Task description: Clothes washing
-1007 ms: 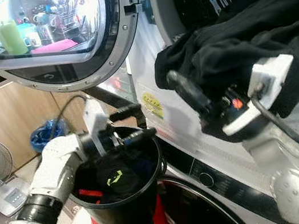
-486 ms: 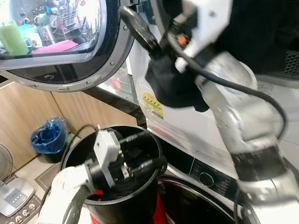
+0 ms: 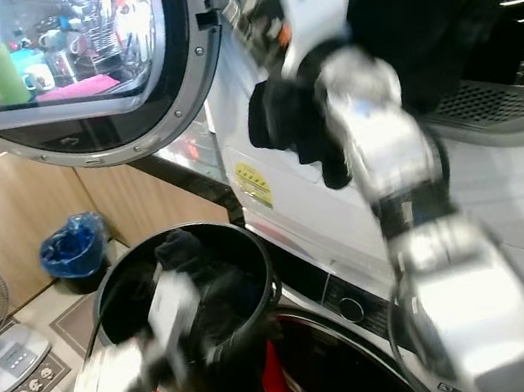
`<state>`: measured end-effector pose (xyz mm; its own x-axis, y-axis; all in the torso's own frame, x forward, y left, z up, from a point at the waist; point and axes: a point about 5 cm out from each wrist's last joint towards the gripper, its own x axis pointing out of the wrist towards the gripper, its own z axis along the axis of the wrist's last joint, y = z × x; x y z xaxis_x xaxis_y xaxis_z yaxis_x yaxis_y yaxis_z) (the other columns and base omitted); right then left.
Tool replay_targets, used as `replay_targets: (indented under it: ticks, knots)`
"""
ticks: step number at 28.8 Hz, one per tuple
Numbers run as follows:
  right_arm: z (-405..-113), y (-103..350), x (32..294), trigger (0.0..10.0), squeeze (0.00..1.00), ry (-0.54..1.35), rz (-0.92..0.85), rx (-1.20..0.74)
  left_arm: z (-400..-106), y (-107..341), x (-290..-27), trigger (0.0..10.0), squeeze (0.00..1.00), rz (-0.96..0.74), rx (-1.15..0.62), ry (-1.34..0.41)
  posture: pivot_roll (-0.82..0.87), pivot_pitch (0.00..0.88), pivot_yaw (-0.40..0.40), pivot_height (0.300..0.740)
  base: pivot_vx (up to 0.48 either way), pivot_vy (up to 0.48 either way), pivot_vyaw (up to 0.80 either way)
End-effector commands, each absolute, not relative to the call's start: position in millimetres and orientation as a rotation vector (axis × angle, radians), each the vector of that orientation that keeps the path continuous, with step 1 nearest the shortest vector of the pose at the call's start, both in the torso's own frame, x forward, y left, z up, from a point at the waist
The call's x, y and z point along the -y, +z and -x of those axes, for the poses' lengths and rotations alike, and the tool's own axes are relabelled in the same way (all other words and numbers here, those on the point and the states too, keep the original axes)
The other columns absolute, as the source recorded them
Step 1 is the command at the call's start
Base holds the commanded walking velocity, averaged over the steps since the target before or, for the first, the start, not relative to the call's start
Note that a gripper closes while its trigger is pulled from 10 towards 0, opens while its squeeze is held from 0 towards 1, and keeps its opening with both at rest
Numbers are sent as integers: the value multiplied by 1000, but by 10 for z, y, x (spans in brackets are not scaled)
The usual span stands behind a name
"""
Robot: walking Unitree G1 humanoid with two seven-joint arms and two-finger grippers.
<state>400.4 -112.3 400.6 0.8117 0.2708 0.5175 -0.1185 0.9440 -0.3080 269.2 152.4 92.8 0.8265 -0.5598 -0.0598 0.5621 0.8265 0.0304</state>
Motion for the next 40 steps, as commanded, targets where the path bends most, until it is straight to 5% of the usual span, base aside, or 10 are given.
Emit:
replay_targets:
  ticks: [1,14,21,29,40]
  knots:
    - [-4033,3965,1111,10000,0,208,285,567,-2800,1066,-1644,10000,0,-85,33,-471,84,42,9,740,0,0,0]
    - [-4099,4002,1062,10000,0,169,314,567,-2767,1054,-1733,10000,0,-74,50,-347,86,46,12,740,0,0,0]
    - [-4081,4266,1677,10000,0,-128,291,541,-2680,987,-1913,10000,0,-91,49,-174,94,43,6,740,0,0,0]
    - [-4021,4187,2319,10000,0,-379,177,451,-2664,968,-1911,10000,0,-80,44,-164,95,38,2,740,0,0,0]
    - [-3802,4099,3003,10000,0,-751,331,345,-2637,928,-1913,10000,0,-72,33,-137,95,17,-5,740,0,0,0]
